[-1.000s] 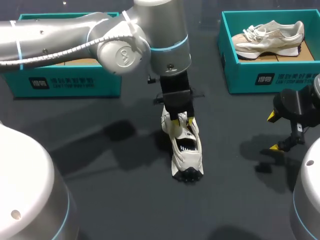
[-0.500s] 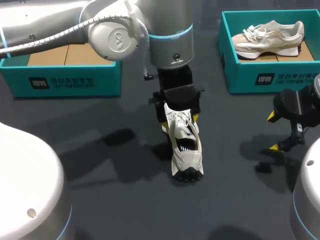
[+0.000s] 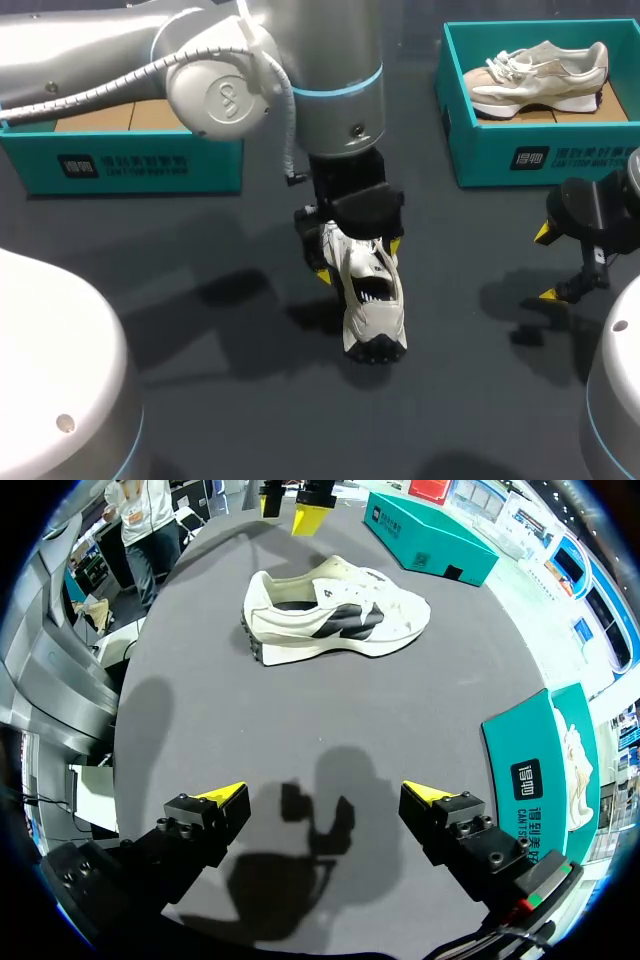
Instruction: Take the shoe out of the shoebox, open the shoe tongue, remove and reinsert the insole, then place the shoe into the shoebox
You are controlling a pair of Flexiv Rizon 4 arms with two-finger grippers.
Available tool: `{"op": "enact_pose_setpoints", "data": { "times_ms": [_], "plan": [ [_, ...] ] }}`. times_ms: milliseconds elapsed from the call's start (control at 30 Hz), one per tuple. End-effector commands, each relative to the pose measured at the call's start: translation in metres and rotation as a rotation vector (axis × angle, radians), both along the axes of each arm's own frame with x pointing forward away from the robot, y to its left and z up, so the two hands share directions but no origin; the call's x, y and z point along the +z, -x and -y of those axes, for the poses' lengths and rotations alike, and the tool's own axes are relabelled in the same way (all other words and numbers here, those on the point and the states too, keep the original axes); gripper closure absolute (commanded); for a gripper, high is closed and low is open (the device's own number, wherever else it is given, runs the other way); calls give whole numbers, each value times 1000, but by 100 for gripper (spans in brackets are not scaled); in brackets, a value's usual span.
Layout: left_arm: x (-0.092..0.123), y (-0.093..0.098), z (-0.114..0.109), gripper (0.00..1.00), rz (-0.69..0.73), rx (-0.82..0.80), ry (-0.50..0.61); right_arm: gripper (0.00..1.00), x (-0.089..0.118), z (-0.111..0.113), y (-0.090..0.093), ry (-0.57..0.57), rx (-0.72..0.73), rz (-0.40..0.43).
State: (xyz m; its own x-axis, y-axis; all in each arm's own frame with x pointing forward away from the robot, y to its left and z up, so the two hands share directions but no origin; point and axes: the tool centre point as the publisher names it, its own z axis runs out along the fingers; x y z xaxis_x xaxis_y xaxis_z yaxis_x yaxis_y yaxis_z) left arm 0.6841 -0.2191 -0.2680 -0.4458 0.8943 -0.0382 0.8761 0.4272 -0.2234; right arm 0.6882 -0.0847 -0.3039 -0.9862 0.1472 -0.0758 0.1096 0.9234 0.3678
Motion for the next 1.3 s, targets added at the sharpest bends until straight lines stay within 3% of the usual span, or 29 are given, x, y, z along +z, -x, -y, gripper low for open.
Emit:
{"op": "enact_pose_setpoints", "data": {
  "times_ms": [33,333,400,667,967,1300],
  "plan": [
    [3,5,2,0,36,575,-100,0,0,0,2,2,-1,2],
    [3,5,2,0,36,575,-100,0,0,0,2,2,-1,2],
    [-5,12,8,0,57,697,-140,0,0,0,2,2,-1,2],
    [-12,46,18,0,151,927,-84,0,0,0,2,2,-1,2],
    [-28,39,25,0,80,1128,-64,0,0,0,2,2,-1,2],
    [-60,32,39,0,54,1164,-109,0,0,0,2,2,-1,2]
  ]
}}
